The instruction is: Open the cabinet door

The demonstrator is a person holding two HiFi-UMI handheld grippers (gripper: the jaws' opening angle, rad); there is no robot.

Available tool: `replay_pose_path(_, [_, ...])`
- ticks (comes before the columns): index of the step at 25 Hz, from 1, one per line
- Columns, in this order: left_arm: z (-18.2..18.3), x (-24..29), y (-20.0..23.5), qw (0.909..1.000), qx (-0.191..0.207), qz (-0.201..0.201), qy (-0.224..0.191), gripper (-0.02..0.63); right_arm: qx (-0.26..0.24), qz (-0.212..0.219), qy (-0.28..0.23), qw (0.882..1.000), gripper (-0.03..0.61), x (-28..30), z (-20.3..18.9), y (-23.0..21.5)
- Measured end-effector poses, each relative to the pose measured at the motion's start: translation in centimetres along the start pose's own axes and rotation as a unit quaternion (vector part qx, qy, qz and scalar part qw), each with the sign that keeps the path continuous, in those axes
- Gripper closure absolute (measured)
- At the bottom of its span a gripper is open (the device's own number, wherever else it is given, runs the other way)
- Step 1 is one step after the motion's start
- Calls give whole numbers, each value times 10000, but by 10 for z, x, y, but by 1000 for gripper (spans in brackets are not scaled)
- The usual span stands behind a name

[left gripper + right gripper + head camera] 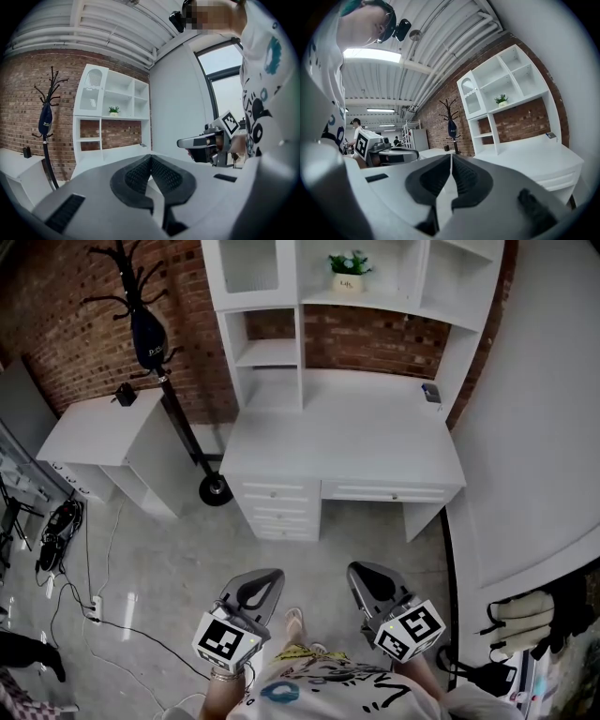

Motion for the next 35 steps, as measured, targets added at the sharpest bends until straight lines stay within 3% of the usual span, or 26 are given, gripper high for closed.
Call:
replay_pose_path(19, [12, 51, 132, 9990, 180, -358, -178, 600, 21, -382, -152, 9992, 549, 114, 37, -31])
replay_pose_path(35, [-18, 73, 165, 9992, -117, -389, 34, 600, 239, -580, -27, 9980, 549, 139, 24, -43])
Point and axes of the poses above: the fingertips, and each gripper's own axes: x forward along the fingers, y to its left, z out of its top, the point moved 5 cm from there along -x, backward along the fingers, and after that the axes turned 3 degrees about x, right-handed, at the moved point
